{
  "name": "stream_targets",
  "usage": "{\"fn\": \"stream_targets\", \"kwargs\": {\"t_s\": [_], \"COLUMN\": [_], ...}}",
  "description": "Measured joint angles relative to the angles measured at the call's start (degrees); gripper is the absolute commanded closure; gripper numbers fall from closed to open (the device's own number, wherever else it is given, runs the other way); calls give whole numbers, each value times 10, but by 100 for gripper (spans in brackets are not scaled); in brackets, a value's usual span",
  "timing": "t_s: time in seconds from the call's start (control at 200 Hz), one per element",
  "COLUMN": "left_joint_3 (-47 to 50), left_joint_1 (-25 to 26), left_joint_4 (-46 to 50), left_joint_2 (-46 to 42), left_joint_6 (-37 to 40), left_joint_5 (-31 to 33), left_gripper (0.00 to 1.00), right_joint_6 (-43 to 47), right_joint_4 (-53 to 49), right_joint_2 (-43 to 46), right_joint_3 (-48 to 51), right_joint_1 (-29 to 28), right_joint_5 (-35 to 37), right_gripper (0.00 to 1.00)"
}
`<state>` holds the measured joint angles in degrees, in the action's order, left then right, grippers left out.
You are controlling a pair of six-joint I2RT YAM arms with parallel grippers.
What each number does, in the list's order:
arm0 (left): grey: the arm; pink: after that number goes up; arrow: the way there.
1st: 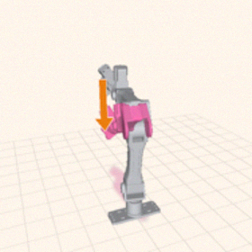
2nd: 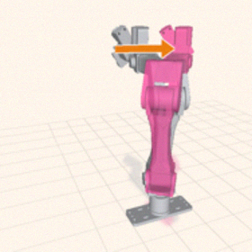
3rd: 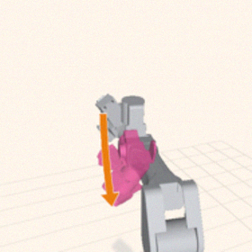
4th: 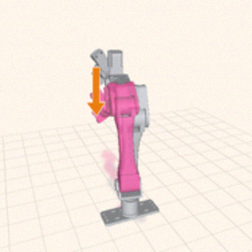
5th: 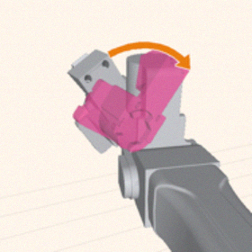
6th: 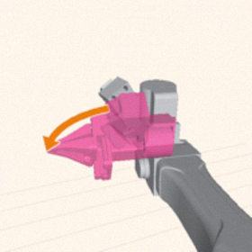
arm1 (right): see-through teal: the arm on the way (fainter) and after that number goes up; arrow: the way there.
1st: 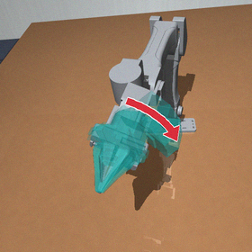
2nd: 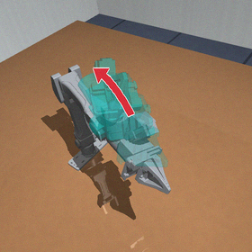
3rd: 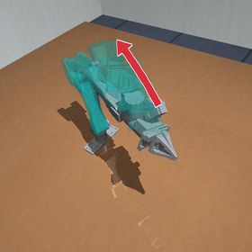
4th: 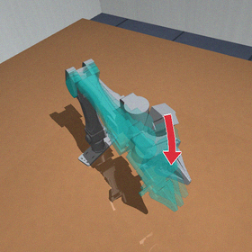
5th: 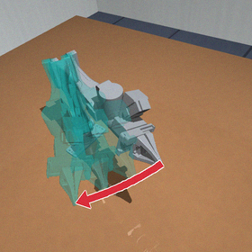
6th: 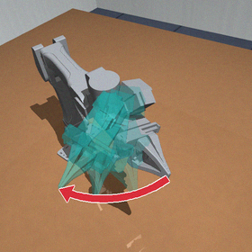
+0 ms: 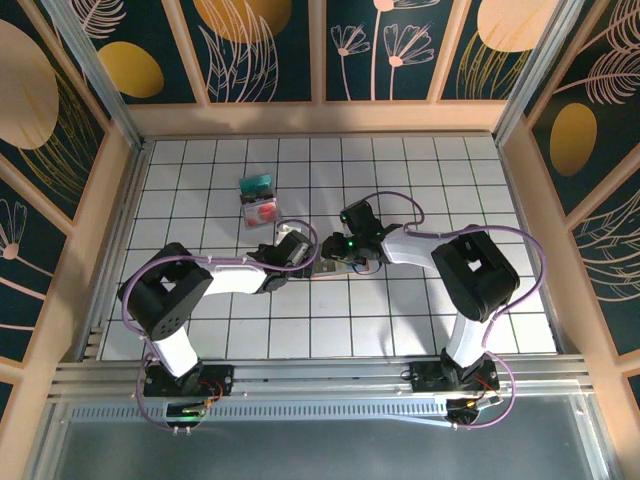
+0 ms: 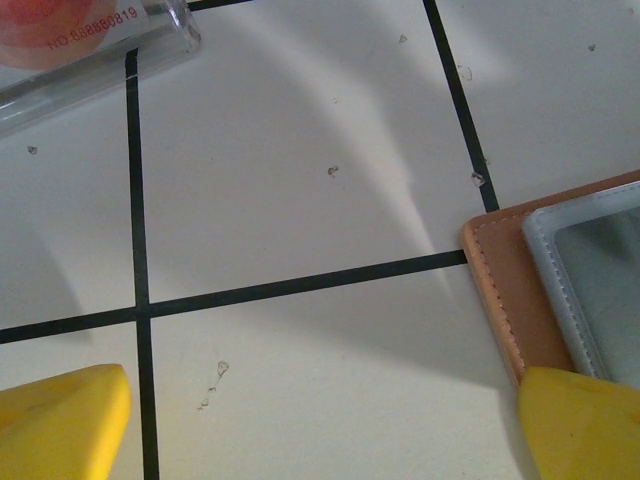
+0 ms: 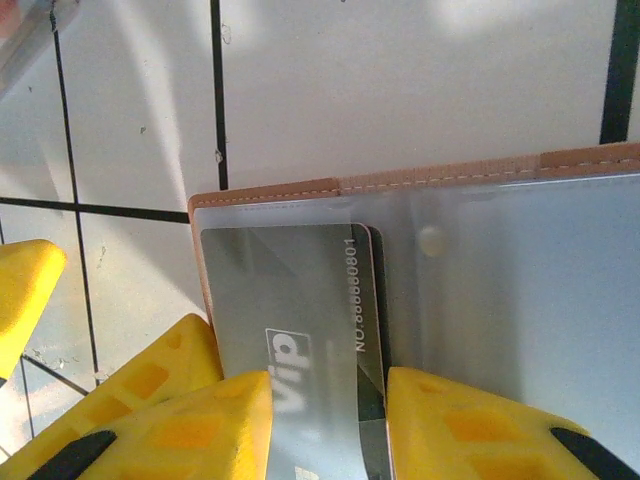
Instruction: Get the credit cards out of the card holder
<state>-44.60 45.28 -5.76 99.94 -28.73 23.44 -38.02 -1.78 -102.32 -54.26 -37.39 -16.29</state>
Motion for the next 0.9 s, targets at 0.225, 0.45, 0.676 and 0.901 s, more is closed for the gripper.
{"fn": "stream_targets", "kwargs": {"t_s": [0.225, 0.45, 0.676, 0.901], "left_joint_3": [-1, -1, -1, -1], "left_joint_1": [0, 0, 0, 0], "left_joint_4": [0, 1, 2, 2], "left_joint_2": [1, 1, 1, 1], "left_joint_6": [0, 2, 2, 2], "left_joint_5": [0, 3, 7, 7], "left_gripper": [1, 1, 1, 1], "right_joint_6": [1, -1, -3, -4], "right_joint_4": [10, 50, 97, 119], "right_joint_2": [0, 5, 24, 28], "right_joint_3": [5, 32, 70, 84], "right_joint_1": [0, 9, 19, 19], "right_joint_5": [-3, -25, -66, -92], "right_gripper": [67, 72, 74, 74]}}
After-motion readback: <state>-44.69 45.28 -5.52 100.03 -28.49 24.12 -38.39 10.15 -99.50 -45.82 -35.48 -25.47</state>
